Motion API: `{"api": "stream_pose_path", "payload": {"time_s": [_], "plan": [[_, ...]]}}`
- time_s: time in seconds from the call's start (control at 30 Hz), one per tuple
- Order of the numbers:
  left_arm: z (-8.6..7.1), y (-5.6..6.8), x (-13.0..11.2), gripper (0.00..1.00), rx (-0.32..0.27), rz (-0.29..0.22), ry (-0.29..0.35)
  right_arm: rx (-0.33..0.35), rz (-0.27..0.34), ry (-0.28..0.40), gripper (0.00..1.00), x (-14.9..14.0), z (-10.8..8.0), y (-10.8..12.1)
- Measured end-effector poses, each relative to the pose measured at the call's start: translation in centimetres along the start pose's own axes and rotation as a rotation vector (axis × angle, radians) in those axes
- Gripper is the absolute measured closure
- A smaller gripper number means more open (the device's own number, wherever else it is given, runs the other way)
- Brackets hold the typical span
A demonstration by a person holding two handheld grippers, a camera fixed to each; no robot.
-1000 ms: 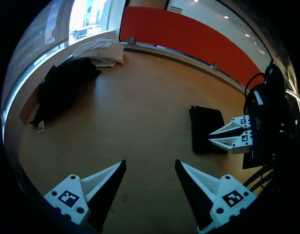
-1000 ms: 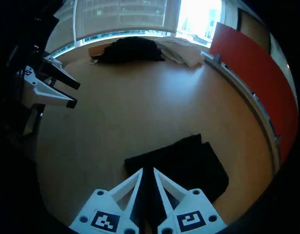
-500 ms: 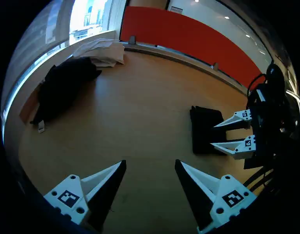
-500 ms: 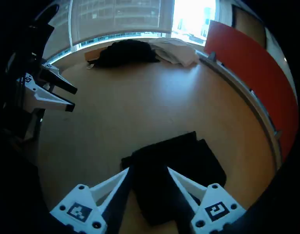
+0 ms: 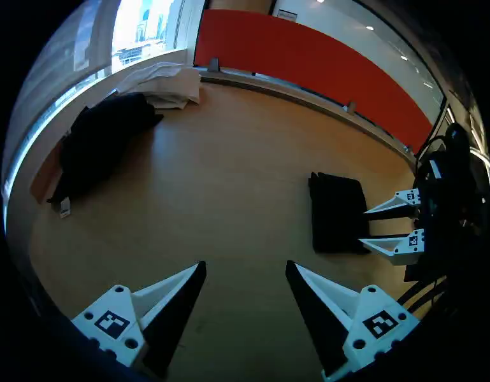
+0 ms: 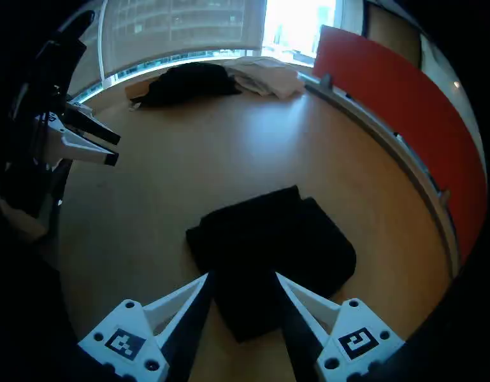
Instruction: Fold towel
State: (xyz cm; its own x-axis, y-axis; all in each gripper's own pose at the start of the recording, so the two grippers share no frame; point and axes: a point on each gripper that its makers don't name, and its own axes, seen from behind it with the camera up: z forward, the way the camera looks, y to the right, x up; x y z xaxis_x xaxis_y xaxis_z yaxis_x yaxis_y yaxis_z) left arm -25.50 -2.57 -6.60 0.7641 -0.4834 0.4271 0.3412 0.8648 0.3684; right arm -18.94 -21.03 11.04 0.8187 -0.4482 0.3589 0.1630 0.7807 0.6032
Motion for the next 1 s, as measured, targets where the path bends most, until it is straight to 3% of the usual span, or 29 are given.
{"api": "stream_pose_path", "payload": {"time_s": [0.4,0.63,1.0], "plan": [[0.3,0.4,0.0,0.07,-0.01,0.008,-0.005,-0.04,0.075,-0.044,0.37,-4.5,-2.0,0.4],[0.4,0.7,0.0,0.07,-0.016,0.013,-0.007,-0.045,0.1,-0.057,0.38,-5.6,-1.7,0.2],[0.3,0.8,-0.1,0.07,-0.021,0.005,-0.005,-0.053,0.123,-0.073,0.52,-6.8,-1.0,-0.1]]}}
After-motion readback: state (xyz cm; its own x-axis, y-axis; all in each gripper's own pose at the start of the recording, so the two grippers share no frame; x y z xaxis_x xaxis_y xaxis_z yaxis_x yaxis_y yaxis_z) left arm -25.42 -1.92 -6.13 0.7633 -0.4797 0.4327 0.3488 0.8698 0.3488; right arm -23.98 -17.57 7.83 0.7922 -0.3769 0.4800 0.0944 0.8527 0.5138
